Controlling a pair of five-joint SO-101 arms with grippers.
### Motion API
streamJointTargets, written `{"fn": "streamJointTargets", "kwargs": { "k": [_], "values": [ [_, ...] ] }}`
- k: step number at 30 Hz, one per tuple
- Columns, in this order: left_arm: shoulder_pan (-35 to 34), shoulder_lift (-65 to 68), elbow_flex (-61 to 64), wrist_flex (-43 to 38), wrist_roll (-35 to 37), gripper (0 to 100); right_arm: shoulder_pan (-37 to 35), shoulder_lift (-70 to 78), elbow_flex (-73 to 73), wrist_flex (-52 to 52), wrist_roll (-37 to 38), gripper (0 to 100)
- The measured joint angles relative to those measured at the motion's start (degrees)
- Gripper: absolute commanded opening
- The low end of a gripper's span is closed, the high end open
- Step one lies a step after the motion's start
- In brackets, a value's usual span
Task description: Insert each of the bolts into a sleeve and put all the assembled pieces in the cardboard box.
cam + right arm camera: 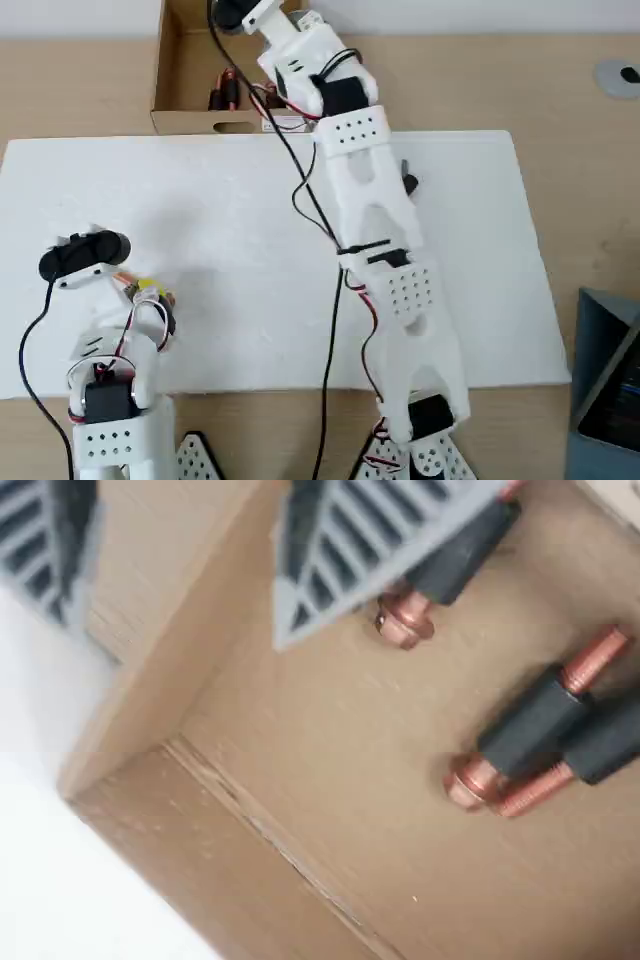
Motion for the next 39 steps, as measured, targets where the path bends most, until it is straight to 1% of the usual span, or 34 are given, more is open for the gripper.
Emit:
{"fn": "streamJointTargets", "kwargs": {
  "k": [13, 19, 26, 33, 36, 39],
  "values": [
    [0.0, 0.0, 0.0, 0.0, 0.0, 0, 0.44, -0.09, -25.49, 28.31, 0.0, 14.8],
    [0.0, 0.0, 0.0, 0.0, 0.0, 0, 0.44, -0.26, -27.43, 38.86, 0.0, 14.8],
    [0.0, 0.0, 0.0, 0.0, 0.0, 0, 0.79, -5.63, -27.52, 49.93, 0.0, 14.9],
    [0.0, 0.0, 0.0, 0.0, 0.0, 0, 5.8, -9.05, -27.25, 51.78, 0.0, 14.9],
    [0.0, 0.0, 0.0, 0.0, 0.0, 0, 8.09, -11.78, -23.03, 51.78, 0.0, 14.9],
    [0.0, 0.0, 0.0, 0.0, 0.0, 0, 9.93, -16.18, -15.38, 51.78, -0.44, 14.9]
  ]
}}
